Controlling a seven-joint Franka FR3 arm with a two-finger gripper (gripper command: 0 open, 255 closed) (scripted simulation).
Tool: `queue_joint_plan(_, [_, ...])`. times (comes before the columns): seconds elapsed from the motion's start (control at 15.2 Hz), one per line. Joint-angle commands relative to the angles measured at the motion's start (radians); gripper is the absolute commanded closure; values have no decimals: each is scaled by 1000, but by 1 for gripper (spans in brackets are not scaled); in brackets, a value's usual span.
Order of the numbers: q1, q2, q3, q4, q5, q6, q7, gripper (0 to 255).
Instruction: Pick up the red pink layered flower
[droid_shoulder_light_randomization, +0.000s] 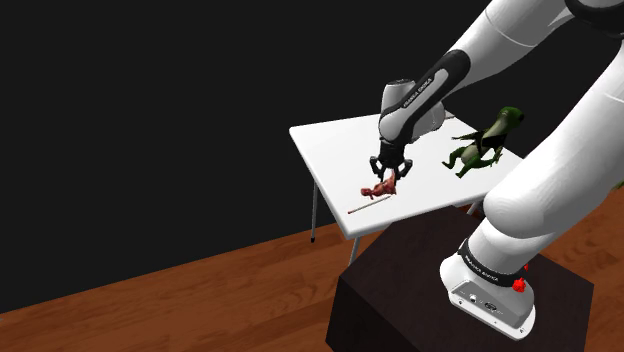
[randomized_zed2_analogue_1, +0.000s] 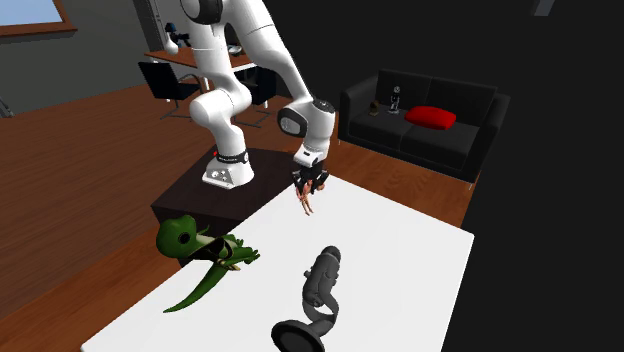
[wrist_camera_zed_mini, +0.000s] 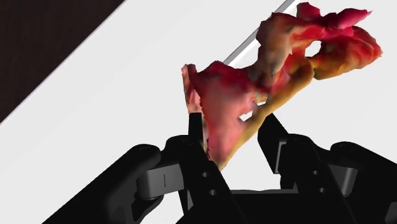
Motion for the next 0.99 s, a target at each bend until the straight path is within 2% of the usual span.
queue_joint_plan(0.0, [0, -26, 0, 2, 5, -28, -5, 255])
queue_joint_plan(0.79, [7, -197, -1, 33, 28, -230, -28, 255])
queue_joint_plan(0.92, [7, -199, -1, 34, 29, -232, -28, 255])
